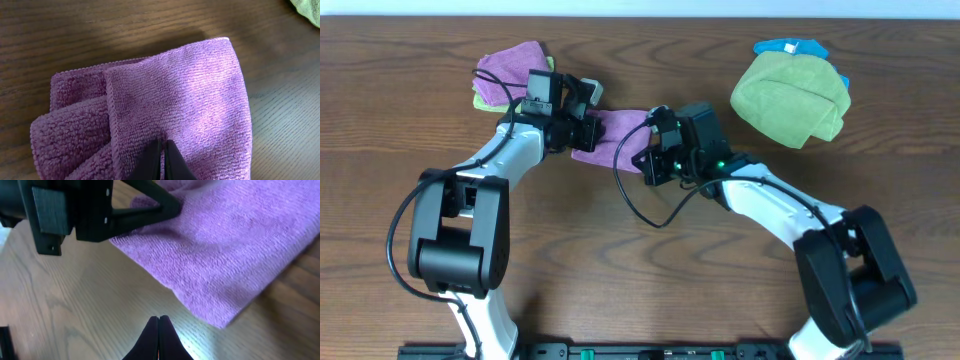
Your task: Fold the cloth
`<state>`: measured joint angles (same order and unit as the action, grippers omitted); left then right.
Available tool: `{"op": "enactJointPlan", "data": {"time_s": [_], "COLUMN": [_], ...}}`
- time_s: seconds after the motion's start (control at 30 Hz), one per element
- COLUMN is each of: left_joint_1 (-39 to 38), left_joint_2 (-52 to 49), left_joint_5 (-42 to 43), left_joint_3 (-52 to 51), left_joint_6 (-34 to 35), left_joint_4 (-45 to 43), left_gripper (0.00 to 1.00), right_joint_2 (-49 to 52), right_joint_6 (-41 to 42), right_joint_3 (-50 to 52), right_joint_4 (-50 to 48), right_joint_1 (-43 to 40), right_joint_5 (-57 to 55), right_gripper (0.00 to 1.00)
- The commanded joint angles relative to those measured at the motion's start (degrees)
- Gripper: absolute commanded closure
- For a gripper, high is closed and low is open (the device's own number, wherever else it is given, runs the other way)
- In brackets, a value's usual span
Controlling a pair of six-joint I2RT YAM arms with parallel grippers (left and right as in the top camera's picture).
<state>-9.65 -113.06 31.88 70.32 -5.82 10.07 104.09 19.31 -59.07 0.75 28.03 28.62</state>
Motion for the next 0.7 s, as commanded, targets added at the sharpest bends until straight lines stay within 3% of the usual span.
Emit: {"op": "enactJointPlan", "data": {"time_s": [0.0, 0.23, 0.67], "left_joint_1": [-0.1, -0.1, -0.1], "left_joint_2": [-0.1, -0.1, -0.1], "left_joint_5": [-0.5, -0.5, -0.6], "left_joint_3": [1.1, 1.1, 1.1], "left_joint_6": [-0.2, -0.2, -0.2], "left_joint_4": [-0.1, -0.3, -1.1], "left_gripper": [0.94, 0.94, 0.94], "right_joint_2": [1.3, 3.9, 12.5], "right_joint_6": [1.9, 4.4, 4.4], "right_joint_3": [0.0, -1.0, -9.9], "right_joint_4": [-1.8, -5.9, -3.1], "right_joint_1": [0.7, 1.1, 1.4], "right_joint_5": [1.4, 1.6, 1.9], "right_gripper": [0.98, 0.98, 0.99]}}
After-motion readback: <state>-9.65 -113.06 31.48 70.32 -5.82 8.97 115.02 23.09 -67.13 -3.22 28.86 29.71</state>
